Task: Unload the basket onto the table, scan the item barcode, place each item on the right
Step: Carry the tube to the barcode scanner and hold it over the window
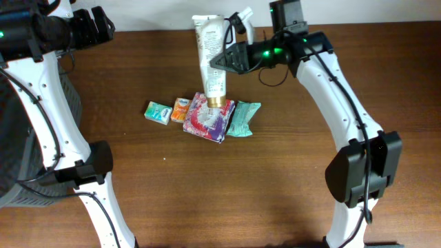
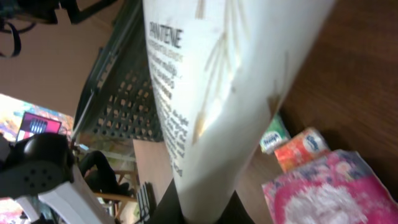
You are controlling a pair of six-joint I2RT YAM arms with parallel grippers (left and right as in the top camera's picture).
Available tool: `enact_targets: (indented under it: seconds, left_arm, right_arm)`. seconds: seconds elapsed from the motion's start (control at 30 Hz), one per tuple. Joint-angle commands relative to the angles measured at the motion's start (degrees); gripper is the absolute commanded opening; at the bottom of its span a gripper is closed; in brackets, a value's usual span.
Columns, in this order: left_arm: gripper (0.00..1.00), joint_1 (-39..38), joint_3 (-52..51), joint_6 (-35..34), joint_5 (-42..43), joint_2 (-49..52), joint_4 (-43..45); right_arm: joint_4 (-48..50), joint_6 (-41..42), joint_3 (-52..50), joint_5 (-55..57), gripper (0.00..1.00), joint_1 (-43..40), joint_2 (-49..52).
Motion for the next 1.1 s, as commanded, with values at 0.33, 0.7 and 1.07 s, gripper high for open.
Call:
enact_targets:
  seconds: [0.33,0.7,1.07]
  left_arm:
    - [0.99,0.1,-0.1,0.7,0.0,0.1,0.0]
    - [0.99,0.0,-0.1,0.7,0.0,0.1,0.0]
    - [0.99,0.0,-0.1,0.7,0.0,0.1,0.0]
  right_arm:
    - [-0.5,5.0,1.2,0.0,0.04,1.1,-1.4]
    - [-1.0,6.1,1.2,0.2,0.04,1.1,0.1]
    - [-9.8,8.0,1.2,20.5,0.04,0.9,0.1]
